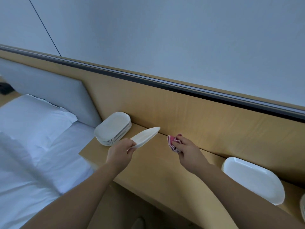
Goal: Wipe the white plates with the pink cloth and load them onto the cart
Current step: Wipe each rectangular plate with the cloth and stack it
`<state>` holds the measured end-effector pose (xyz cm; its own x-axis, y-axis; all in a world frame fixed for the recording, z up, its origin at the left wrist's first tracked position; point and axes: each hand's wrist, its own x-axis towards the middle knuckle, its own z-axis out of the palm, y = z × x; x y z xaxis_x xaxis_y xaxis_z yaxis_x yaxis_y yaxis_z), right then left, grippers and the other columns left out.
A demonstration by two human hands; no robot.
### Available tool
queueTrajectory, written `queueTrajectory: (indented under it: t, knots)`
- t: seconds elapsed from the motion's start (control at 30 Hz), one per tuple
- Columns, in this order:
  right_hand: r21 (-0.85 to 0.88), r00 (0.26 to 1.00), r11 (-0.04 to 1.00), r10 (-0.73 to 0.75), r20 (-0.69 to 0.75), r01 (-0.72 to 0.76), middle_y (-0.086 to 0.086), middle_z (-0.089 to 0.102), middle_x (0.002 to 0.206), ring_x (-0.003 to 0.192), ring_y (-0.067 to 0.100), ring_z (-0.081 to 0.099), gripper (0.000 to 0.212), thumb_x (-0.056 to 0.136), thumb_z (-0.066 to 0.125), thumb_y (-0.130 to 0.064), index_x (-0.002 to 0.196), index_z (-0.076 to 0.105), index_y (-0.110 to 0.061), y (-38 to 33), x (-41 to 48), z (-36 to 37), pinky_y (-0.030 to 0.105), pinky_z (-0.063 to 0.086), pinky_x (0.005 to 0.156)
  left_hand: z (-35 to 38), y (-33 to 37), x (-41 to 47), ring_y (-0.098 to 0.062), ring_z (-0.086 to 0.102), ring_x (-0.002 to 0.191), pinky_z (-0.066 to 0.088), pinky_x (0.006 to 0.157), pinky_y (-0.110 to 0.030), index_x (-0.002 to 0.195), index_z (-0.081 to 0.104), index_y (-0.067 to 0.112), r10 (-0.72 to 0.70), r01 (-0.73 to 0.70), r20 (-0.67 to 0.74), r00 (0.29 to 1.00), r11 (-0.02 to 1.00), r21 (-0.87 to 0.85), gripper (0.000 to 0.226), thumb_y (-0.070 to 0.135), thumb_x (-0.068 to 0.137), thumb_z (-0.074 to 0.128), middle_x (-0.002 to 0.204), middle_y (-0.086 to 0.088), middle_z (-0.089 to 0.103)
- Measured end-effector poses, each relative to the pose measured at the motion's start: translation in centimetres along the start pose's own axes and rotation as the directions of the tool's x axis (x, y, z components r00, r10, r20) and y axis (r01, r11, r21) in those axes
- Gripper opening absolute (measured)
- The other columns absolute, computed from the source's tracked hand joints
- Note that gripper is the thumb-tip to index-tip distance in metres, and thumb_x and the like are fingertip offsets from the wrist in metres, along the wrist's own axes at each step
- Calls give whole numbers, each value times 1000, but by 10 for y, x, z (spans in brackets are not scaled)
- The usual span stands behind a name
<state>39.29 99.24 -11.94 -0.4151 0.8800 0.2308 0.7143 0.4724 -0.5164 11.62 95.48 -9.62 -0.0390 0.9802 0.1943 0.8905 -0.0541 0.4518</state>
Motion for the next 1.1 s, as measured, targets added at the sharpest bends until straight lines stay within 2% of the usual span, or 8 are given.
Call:
queueTrajectory:
  t: [0.13,0.27,0.37,0.47,0.57,0.67,0.9,1.1]
  knots:
    - [-20,1000,1000,-15,-16,15,16,60,123,115,38,56,38,81,57,10,115,68,-3,-14,24,11,31,43,94,-10,-39,15,-14,59,79,33,57,-16,85,70,16,71,-68,-53,996,996,55,4,13,86,67,81,8,64]
    - [-39,999,999,-30,-24,29,21,63,112,103,43,60,37,76,60,15,108,70,-1,-35,50,28,37,50,86,-20,-81,33,-14,60,78,42,58,-25,81,70,16,91,-87,-101,991,995,46,6,12,84,66,78,9,64]
    - [-55,999,998,-34,-36,32,17,61,121,110,39,58,38,80,58,12,113,69,-3,-46,70,46,30,43,92,-23,-111,45,-15,62,76,46,55,-28,80,70,17,110,-104,-101,989,993,58,6,13,80,65,76,9,64]
    - [-74,1000,997,-17,3,17,14,58,127,116,35,53,38,85,54,8,118,66,-6,-57,88,61,29,41,95,-22,-136,56,-18,63,75,49,55,-31,80,71,16,107,-104,-82,991,994,45,9,8,79,70,77,8,65]
    - [-92,999,995,-31,21,33,19,61,116,107,39,57,34,80,56,13,109,68,-1,-69,105,72,37,49,88,-19,-158,66,-19,64,78,47,60,-28,81,74,15,91,-90,-28,995,995,38,13,3,77,73,79,6,68]
    - [-98,999,994,-44,32,47,21,63,107,102,40,59,33,77,58,15,104,69,0,-76,116,83,40,53,83,-14,-176,75,-16,62,88,44,67,-27,90,77,16,72,-74,49,996,997,37,14,8,85,67,87,6,70]
    - [-129,999,992,12,50,-5,15,62,113,103,35,60,33,78,59,12,104,70,-5,-77,126,99,39,53,85,0,-208,86,-12,57,92,48,72,-25,93,76,22,75,-87,213,974,995,44,16,18,91,60,94,9,67]
    - [-157,996,987,34,86,-20,10,60,113,102,31,59,33,78,57,10,104,69,-7,-75,132,110,37,52,83,6,-223,87,-8,53,101,48,84,-25,109,73,26,74,-96,334,940,994,50,23,26,97,53,105,11,63]
